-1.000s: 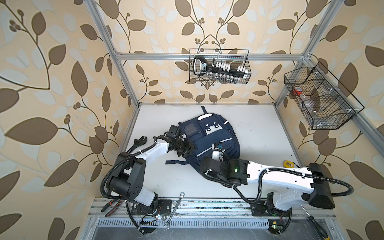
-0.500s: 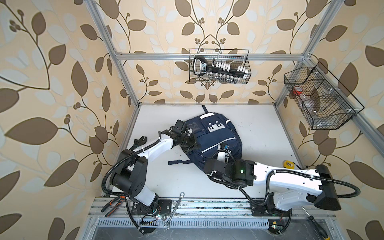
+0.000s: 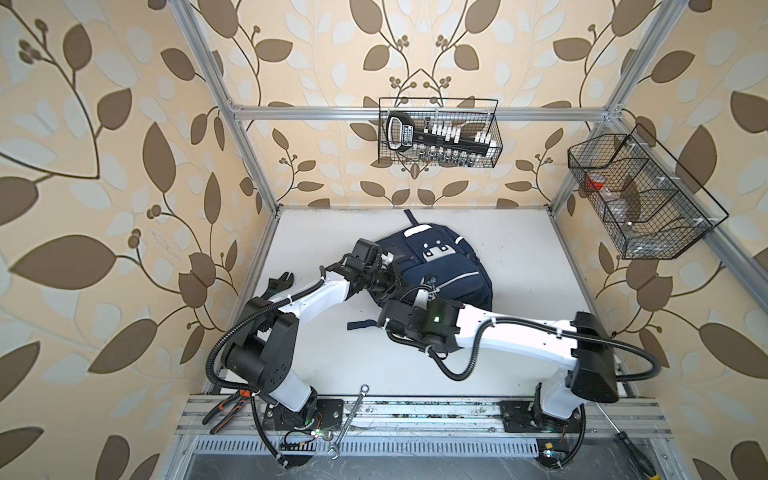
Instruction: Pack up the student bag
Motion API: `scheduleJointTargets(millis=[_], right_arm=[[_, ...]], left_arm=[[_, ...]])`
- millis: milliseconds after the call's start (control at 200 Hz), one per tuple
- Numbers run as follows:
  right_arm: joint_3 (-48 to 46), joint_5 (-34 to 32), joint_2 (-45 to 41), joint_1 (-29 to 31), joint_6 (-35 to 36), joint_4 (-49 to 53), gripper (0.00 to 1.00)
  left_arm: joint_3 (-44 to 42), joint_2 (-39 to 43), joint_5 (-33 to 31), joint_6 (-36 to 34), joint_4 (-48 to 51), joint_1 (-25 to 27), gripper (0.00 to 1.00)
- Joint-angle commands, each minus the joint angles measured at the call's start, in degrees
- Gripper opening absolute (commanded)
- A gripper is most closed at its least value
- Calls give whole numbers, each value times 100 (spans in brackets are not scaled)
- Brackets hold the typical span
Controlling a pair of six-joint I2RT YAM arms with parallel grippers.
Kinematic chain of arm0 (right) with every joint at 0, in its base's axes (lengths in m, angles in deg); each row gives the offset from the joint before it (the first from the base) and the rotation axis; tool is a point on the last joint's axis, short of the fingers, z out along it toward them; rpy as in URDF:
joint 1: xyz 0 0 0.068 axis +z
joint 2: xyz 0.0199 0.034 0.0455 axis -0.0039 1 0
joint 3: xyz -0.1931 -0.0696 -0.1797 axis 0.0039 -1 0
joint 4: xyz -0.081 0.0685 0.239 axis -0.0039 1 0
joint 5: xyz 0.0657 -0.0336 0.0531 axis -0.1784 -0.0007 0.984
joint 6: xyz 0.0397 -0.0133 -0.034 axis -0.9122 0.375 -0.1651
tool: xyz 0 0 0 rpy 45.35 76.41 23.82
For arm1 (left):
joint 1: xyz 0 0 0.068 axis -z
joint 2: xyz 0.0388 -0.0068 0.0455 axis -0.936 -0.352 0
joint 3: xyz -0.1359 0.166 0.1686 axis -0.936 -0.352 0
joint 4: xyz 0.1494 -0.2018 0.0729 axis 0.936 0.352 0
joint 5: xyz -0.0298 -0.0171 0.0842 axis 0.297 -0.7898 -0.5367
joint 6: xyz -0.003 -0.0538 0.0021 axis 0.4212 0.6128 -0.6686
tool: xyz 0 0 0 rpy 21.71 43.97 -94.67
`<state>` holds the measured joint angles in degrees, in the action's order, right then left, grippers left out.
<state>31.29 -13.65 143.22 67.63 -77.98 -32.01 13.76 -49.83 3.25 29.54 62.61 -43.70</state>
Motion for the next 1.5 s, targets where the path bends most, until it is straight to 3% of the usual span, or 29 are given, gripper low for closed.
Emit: scheduleJointTargets(millis=[0,395,720,1130,1224,1369,1494], right_arm=[[257,-341,245,-281,-531,843,78],[-130,-55,399,-857,-266,183,77],[-114,43,456,-950,-228,944,65],[-1169,414,-546,-941,39,795,54],[-1085,447,-553,-966,201,534,57],[-1114,280,-633,-891,458,-454,74],[-1132,228,-547,-796,512,-920,77]], left_arm=[[-13,296,594,33,-809,85,0],[-66,358,684,-8,-906,85,0],[-32,409,515,-203,-670,78,0],[-4,364,390,-277,-537,-12,0],[-13,331,396,-262,-555,-12,0],[-48,338,416,-261,-590,-12,0],[-59,321,460,-245,-648,-12,0]])
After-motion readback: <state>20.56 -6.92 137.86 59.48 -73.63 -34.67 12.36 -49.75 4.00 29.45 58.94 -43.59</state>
